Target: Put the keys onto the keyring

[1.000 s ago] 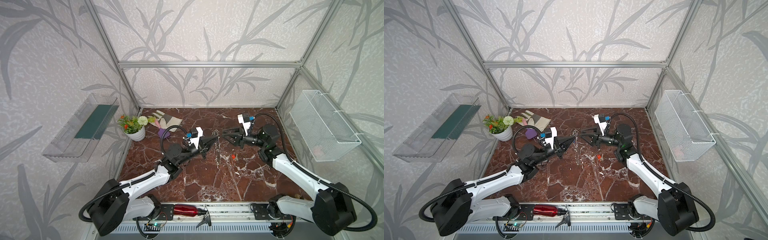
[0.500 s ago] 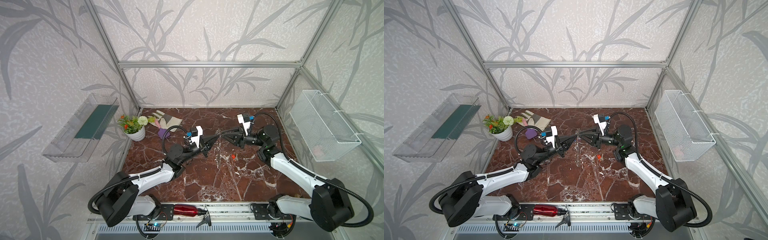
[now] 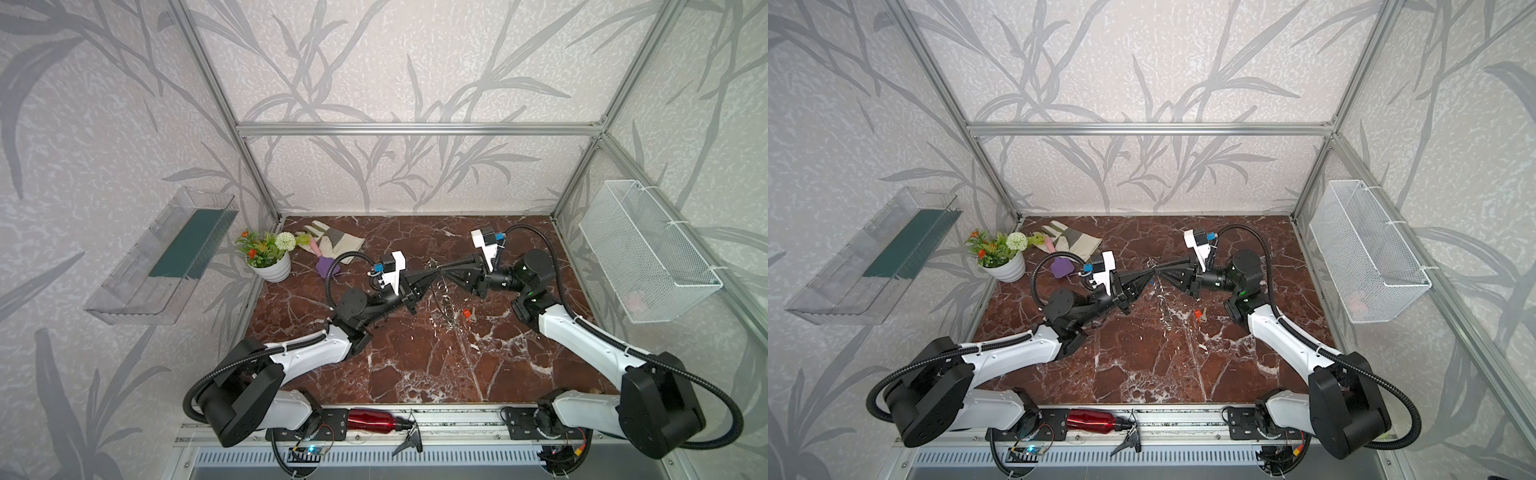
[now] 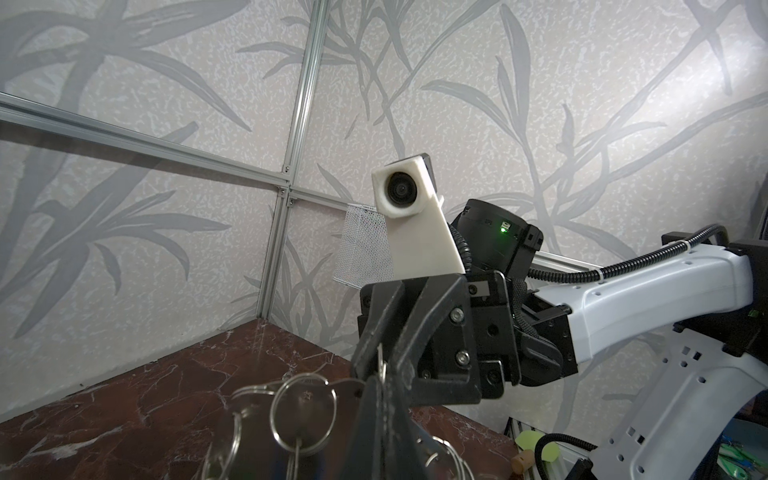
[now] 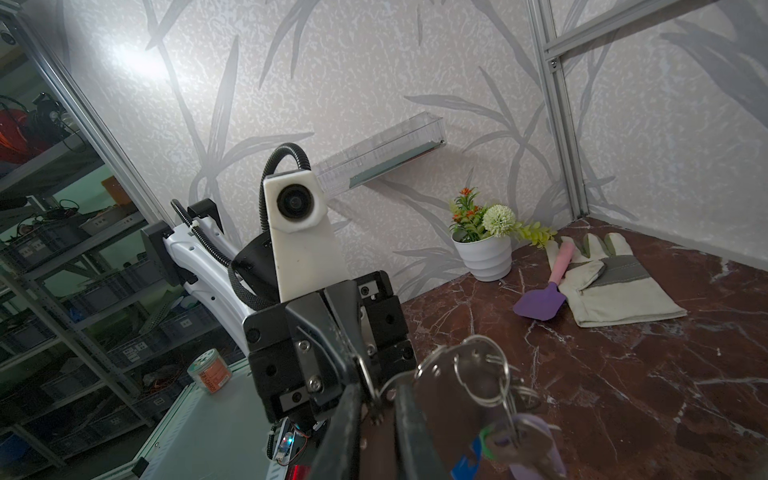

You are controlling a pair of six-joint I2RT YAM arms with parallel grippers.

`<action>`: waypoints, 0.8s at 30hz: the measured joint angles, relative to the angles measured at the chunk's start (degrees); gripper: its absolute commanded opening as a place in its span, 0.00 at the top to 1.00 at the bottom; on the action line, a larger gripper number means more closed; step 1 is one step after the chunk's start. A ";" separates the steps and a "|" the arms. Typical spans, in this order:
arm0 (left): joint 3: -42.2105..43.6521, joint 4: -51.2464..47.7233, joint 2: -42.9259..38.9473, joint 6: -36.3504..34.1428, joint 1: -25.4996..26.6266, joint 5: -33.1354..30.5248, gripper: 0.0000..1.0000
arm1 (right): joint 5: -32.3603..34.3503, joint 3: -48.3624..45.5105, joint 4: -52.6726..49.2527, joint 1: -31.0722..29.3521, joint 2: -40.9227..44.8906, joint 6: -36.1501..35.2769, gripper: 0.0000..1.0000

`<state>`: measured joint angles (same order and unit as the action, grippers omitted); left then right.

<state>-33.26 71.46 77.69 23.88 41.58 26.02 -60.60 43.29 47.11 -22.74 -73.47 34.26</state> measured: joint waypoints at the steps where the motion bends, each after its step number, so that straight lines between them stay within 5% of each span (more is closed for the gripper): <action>1: 0.00 0.17 0.15 0.15 0.02 0.00 1.00 | 0.00 0.00 0.02 0.02 -0.02 0.00 0.88; 8: 0.00 0.26 0.33 0.66 -0.02 -0.22 1.00 | -0.13 0.00 0.63 0.00 -0.02 -0.02 1.00; 16: 0.00 -3.54 -1.66 0.31 0.00 -0.20 1.00 | -0.55 0.00 0.33 -0.04 -0.02 -0.94 1.00; 24: -0.04 -20.72 -11.80 -2.12 -0.76 -0.26 0.78 | -1.11 0.00 -2.51 -0.59 -0.02 -3.58 1.00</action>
<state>-33.30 50.74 65.89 21.76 40.82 25.76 -61.71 43.29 44.60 -23.33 -73.49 30.68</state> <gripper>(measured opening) 0.179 0.048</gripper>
